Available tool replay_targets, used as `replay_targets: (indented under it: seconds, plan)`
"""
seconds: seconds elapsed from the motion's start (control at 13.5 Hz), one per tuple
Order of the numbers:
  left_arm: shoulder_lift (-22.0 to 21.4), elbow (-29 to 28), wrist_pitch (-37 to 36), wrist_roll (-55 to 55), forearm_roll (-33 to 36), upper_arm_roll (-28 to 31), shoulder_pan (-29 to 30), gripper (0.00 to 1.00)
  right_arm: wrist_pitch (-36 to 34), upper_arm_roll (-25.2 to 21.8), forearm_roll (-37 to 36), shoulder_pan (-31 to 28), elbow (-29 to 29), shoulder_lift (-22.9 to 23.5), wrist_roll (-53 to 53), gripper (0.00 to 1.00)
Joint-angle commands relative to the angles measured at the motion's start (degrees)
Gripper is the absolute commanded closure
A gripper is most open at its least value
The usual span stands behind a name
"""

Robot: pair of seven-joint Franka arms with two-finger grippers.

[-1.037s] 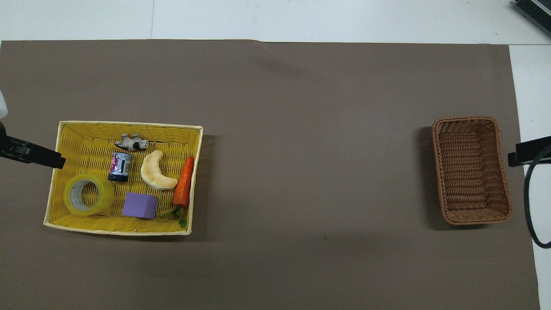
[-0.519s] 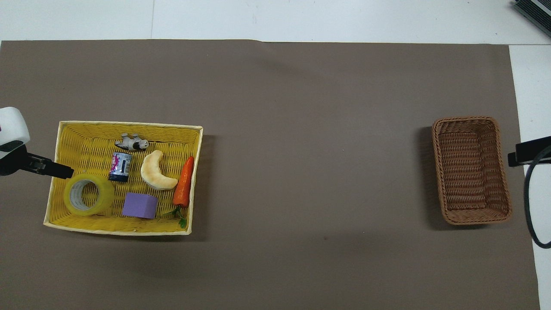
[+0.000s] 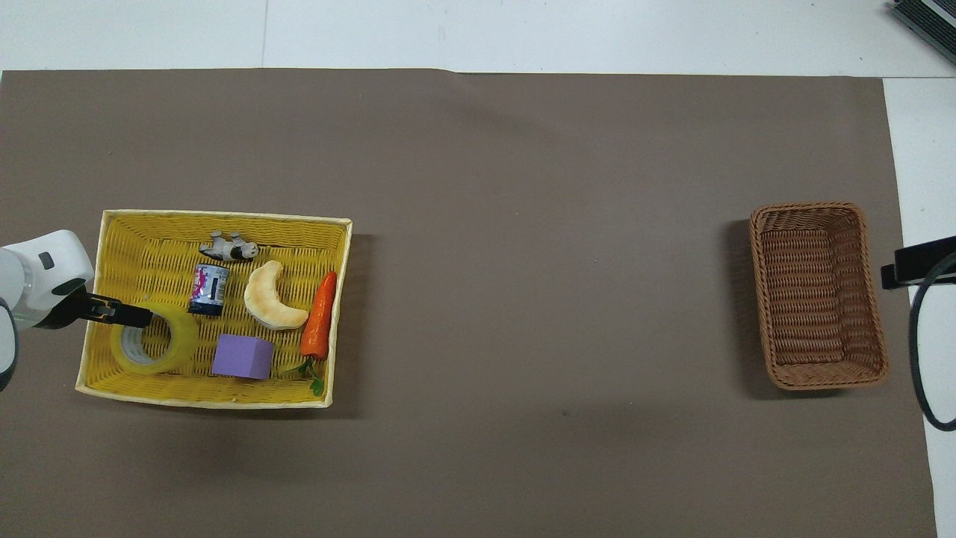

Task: Move tape to another basket
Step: 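Lower the left gripper into the tape roll's hole in the yellow basket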

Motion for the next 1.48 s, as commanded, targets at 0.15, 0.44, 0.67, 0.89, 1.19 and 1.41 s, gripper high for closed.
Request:
replay_targets:
  seconds: [0.15,0.44,0.67,0.89,1.19,1.41]
  plan:
    - [0.0,-1.9,1.99,1.1,-0.28,-0.44,1.47,0.16,0.96,0.49,-0.12,-0.82,-0.84,-0.51,-0.97,0.0]
    - [0.0,-1.99,1.81,4.53,-0.28,-0.44,3.31,0.21,0.96,0.49,-0.12,-0.82,-0.84,-0.51,-0.97,0.0]
    - [0.88,-3.21,3.74,4.53,-0.28,-0.44,3.31,0.25,0.96,0.49,-0.12,-0.82,-0.84,-0.51,-0.97,0.0]
    - [0.53,-4.0,3.75,4.53,-0.2,-0.44,2.79,0.29,0.96,0.49,-0.12,-0.82,-0.84,-0.51,-0.97,0.0]
    - [0.44,-4.18,3.75,4.44,-0.28,-0.44,3.14,0.35,0.96,0.49,-0.12,-0.82,-0.84,-0.51,-0.97,0.0]
    - [2.1,-4.45,5.23,4.44,-0.28,-0.44,3.05,0.36,0.96,0.49,-0.04,-0.82,-0.84,-0.51,-0.97,0.0]
